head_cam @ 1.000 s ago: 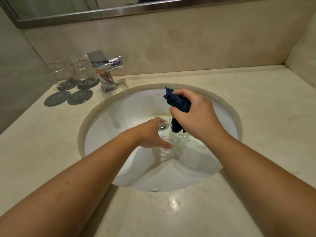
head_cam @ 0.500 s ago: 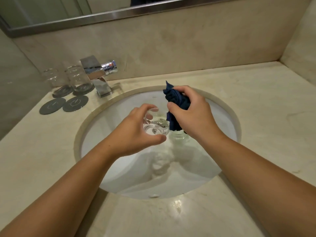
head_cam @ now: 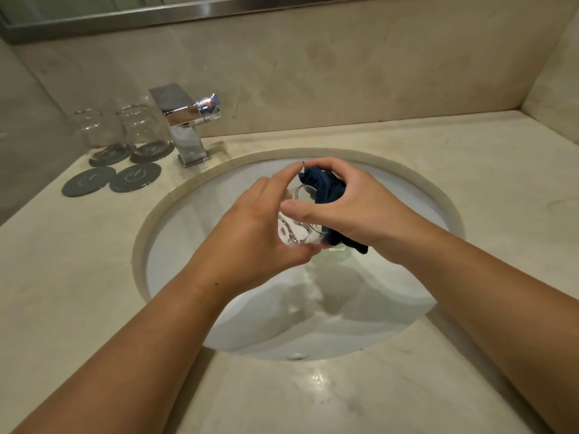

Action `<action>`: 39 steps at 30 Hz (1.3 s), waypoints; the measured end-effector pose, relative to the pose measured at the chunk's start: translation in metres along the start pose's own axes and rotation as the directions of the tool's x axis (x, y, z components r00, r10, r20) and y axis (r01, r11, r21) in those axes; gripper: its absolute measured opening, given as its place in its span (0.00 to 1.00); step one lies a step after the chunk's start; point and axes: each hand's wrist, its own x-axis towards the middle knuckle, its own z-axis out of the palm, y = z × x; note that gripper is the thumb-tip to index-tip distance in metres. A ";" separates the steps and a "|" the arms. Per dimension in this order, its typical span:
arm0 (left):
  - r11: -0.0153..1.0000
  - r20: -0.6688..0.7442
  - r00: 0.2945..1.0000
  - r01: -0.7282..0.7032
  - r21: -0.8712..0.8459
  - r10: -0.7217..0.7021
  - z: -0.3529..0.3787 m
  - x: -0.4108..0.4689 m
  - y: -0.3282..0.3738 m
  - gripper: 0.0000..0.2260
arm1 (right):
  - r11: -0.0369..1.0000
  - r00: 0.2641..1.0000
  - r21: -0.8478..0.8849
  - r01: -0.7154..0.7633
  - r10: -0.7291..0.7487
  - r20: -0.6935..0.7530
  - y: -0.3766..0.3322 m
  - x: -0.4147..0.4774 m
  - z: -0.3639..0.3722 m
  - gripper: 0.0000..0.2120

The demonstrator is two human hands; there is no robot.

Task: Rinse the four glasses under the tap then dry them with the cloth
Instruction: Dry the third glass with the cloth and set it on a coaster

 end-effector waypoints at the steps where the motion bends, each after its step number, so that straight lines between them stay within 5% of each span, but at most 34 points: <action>1: 1.000 0.002 1.000 -0.006 -0.004 0.006 0.000 0.000 0.002 0.47 | 1.000 1.000 -0.009 0.001 -0.001 -0.001 -0.001 0.000 0.000 0.33; 7: 0.999 0.011 1.000 0.022 -0.025 -0.021 0.000 0.001 0.003 0.50 | 0.985 0.998 0.165 -0.051 0.057 -0.028 0.000 0.004 0.003 0.24; 11: 0.950 0.053 0.982 0.188 -0.250 -0.181 -0.010 0.004 -0.001 0.56 | 0.919 0.992 0.377 -0.113 0.123 -0.003 0.000 0.007 -0.005 0.22; 14: 0.748 0.250 0.899 0.439 -0.498 -0.361 -0.013 0.004 -0.006 0.52 | 0.863 0.992 0.493 -0.112 0.125 0.008 0.000 0.009 -0.010 0.24; 16: 0.586 0.387 0.849 0.528 -0.615 -0.359 -0.010 0.003 -0.008 0.38 | 0.838 0.993 0.536 -0.103 0.116 0.009 0.000 0.010 -0.011 0.28; 19: 0.415 0.398 0.845 0.525 -0.743 -0.357 -0.007 0.004 -0.004 0.27 | 0.824 0.995 0.559 -0.089 0.100 0.012 0.000 0.009 -0.008 0.29; 25: 0.216 0.395 0.829 0.502 -0.837 -0.397 -0.010 0.005 -0.005 0.28 | 0.823 0.995 0.558 -0.104 0.079 0.068 0.003 0.009 -0.004 0.30; 29: 0.250 0.315 0.864 0.429 -0.868 -0.392 -0.011 0.007 -0.004 0.27 | 0.838 0.996 0.539 -0.091 0.086 0.034 0.004 0.010 -0.005 0.29; 34: 0.450 0.133 0.868 0.372 -0.812 -0.477 -0.014 0.008 -0.015 0.24 | 0.928 0.963 0.364 -0.075 0.163 -0.216 0.012 0.015 -0.016 0.07; 39: 0.616 0.045 0.862 0.397 -0.680 -0.505 -0.015 0.007 -0.017 0.27 | 0.993 0.935 0.035 0.111 -0.092 -0.343 0.013 0.014 -0.022 0.09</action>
